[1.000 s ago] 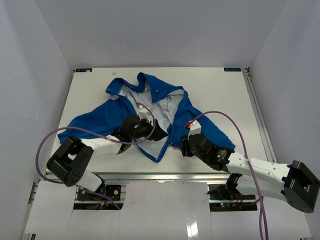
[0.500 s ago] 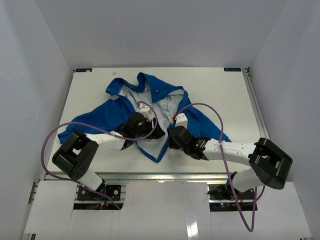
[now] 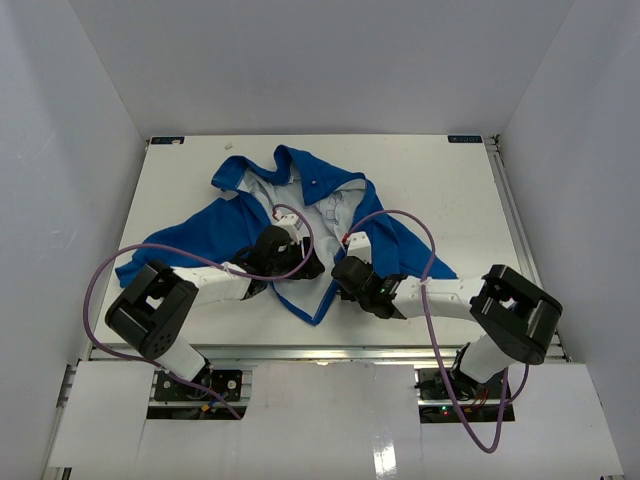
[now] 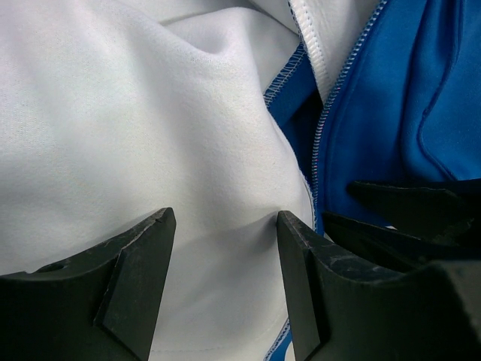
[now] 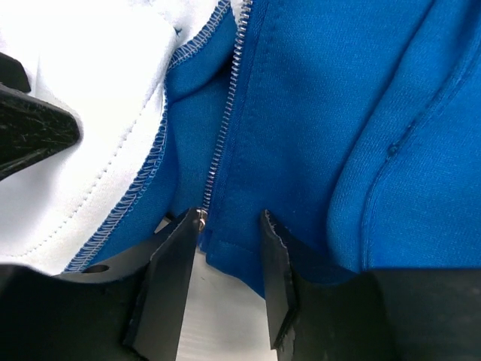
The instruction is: Zip up the jacket
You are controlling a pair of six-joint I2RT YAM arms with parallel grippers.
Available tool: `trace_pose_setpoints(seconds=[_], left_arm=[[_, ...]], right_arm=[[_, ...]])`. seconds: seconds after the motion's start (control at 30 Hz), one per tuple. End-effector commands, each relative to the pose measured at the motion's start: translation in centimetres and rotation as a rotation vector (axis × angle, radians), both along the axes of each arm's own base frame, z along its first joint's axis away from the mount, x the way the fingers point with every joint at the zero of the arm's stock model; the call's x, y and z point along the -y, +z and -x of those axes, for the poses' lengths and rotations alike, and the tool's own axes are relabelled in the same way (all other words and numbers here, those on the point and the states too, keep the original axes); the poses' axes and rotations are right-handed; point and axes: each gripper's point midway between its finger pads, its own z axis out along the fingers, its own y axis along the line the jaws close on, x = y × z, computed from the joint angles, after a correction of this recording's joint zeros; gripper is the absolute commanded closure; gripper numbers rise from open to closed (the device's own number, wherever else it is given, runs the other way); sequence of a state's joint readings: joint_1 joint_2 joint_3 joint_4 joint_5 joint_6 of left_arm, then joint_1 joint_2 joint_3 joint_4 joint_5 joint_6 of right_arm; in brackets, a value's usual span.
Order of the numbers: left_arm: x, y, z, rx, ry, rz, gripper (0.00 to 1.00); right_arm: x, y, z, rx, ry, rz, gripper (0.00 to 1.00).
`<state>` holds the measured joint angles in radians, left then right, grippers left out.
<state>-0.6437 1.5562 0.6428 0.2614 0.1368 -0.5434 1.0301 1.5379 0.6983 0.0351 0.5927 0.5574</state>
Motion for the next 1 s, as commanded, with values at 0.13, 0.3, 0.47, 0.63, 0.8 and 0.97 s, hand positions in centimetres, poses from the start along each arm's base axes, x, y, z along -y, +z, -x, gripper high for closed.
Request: trace_pose_setpoints(seconds=[0.13,0.3,0.47,0.63,0.8,0.97], left_arm=[[0.2,1.4,-1.0,0.033,0.027,0.005,0.33],[0.2,1.4,-1.0,0.031,0.029,0.004,0.33],[0.2,1.5,-1.1,0.035,0.028,0.007,0.33],[0.1,1.4,-1.1,0.035,0.032,0.004,0.33],[0.2,1.5,-1.1,0.034,0.030,0.005,0.33],[0.0,1.5,-1.1,0.038,0.036,0.003,0.33]], right_arm=[[0.5,0.2,-0.4,0.017,-0.024,0.012,0.65],[0.6,-0.1,0.0,-0.005,-0.017,0.017,0.63],[-0.1,-0.9,0.2,-0.034,0.016,0.020,0.61],[-0.1,-2.3,0.6,-0.072,0.028,0.049,0.55],[-0.1,-3.0,0.7,-0.094,0.024,0.080,0.70],[0.3,-2.7,0.8,-0.096,0.020,0.094,0.92]])
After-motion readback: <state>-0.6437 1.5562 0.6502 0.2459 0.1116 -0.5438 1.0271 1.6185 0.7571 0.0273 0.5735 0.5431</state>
